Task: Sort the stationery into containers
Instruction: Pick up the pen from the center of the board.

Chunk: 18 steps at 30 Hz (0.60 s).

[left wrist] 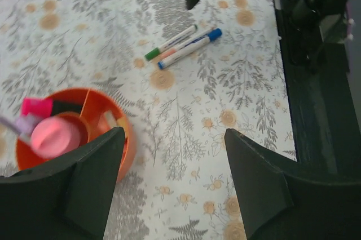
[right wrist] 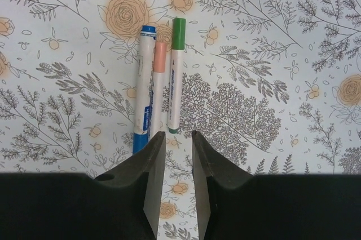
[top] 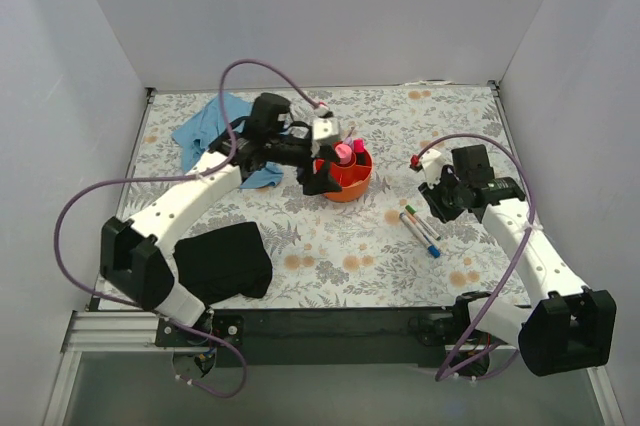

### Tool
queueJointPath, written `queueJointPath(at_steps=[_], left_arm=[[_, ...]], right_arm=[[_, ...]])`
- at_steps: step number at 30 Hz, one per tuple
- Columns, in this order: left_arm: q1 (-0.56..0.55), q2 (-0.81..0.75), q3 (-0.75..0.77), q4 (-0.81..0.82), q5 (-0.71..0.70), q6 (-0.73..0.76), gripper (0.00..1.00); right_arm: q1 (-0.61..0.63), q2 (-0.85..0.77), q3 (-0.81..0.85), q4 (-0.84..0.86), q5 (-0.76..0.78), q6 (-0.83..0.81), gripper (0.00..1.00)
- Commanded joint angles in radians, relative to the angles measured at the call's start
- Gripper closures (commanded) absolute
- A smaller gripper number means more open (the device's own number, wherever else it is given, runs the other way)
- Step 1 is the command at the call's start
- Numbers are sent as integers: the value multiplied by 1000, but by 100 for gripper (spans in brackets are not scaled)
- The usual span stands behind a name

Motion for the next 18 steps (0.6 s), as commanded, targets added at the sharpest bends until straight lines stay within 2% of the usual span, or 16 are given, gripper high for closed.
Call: queueJointPath(at_steps=[1,7,11,12,13,14,18], left_arm=[[-140,111,132,-259,58,328,29],[-310,284,166,-127,7,469,29],[-346,371,161,-1,49,472,27],[-350,382,157,29,61,475,27],[-357,413,155,88,75,477,28],[-358,427,152,118,111,477,29],[-386,534,199,240,109,426,36]], right_arm=[[-30,-28,32,-68,-16,33,69],[-246,-135,116,-32,-23,137,59],[-363,-172,217,-41,-43,194,49],[-383,-178,228,-45,-48,205,43],[-418,-184,236,-47,-55,214,41],[-434,-189,242,-53,-69,231,41],[-469,-173,262,-90,-91,260,40]])
